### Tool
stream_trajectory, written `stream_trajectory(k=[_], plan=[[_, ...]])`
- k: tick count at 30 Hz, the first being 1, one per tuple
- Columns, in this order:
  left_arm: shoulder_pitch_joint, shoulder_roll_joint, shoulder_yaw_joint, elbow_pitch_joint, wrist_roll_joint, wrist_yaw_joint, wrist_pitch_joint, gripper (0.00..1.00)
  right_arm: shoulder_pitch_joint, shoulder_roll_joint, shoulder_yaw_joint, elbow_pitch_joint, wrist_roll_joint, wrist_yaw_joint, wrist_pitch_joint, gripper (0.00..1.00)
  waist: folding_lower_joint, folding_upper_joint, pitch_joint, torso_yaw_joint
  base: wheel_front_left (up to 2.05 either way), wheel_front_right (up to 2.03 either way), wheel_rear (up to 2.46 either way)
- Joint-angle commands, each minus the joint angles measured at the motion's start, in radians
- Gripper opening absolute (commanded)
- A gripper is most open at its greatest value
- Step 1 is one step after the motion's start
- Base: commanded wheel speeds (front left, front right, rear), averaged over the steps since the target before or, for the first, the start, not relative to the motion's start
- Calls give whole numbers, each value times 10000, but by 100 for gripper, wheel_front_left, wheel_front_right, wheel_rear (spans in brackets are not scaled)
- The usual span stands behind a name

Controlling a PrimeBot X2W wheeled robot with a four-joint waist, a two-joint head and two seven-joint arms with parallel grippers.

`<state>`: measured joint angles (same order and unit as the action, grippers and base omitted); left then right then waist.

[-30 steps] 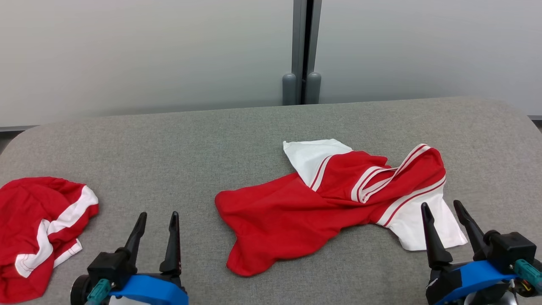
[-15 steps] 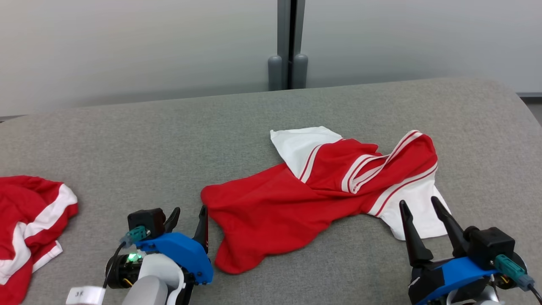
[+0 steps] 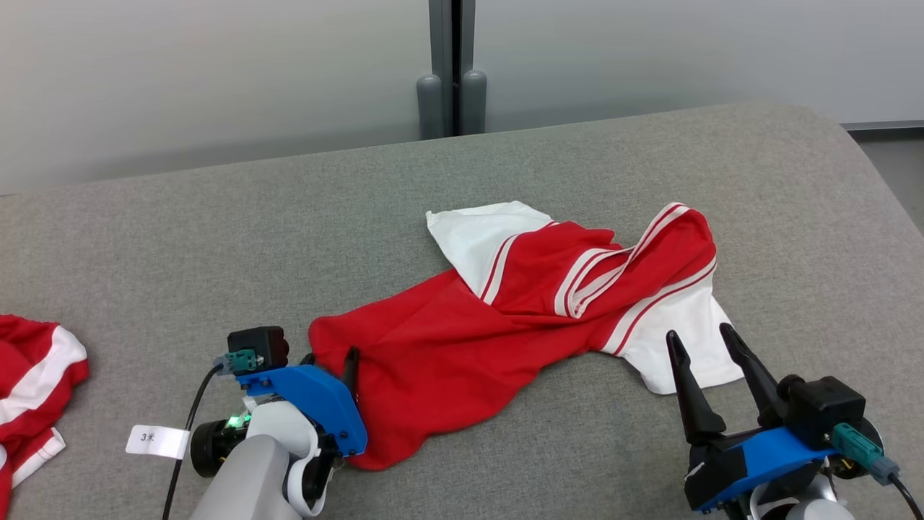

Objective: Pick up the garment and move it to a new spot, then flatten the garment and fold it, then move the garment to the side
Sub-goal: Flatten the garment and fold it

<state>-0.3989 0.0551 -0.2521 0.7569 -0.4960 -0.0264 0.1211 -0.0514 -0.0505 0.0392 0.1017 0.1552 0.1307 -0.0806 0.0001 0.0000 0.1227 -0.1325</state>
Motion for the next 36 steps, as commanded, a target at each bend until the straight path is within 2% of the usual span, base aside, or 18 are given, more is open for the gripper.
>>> stream_trajectory(k=[1,2,3,5,11,16,20,24,30,33,36], plan=[[-166,-20,-46,103,-104,-19,81,100,-109,-2,0,5,56,1,-45,100,-1,0,8,-9,0,0,0],[-217,-22,-65,184,-171,-66,164,80,-113,-2,-9,16,50,1,-60,100,-1,0,19,-18,0,0,0],[-282,-32,-118,364,-362,-135,313,0,-115,-2,-44,23,76,1,-82,100,-1,0,45,-16,0,0,0],[-314,-39,-184,399,-612,-306,352,0,-117,-1,-88,19,104,1,-91,100,-1,0,68,26,0,0,0],[-232,-48,-434,-216,-1185,-659,-472,0,-165,-3,-170,-1,166,1,-114,100,-1,0,72,273,0,0,0],[159,-44,-787,-1681,-1544,-831,-1123,0,-65,-1,-359,-68,174,1,-122,100,-1,0,-8,680,0,0,0],[726,-43,-992,-3321,-1755,-862,-1050,0,67,-3,-540,-117,170,1,-114,100,-1,0,-84,1007,0,0,0],[1515,29,-1011,-5293,-2016,-618,-614,0,94,-3,-609,-189,230,1,-114,100,-1,0,-102,1205,0,0,0],[2537,343,-1007,-7959,-2150,35,137,0,28,-3,-599,-289,285,1,-161,100,-1,0,92,1244,0,0,0],[2506,667,-884,-8215,-1863,312,299,0,-69,-4,-532,-309,336,1,-177,100,-1,0,281,1124,0,0,0],[1954,957,-751,-7647,-1416,463,225,0,-265,-6,-436,-289,385,1,-227,100,-1,0,520,927,0,0,0]])
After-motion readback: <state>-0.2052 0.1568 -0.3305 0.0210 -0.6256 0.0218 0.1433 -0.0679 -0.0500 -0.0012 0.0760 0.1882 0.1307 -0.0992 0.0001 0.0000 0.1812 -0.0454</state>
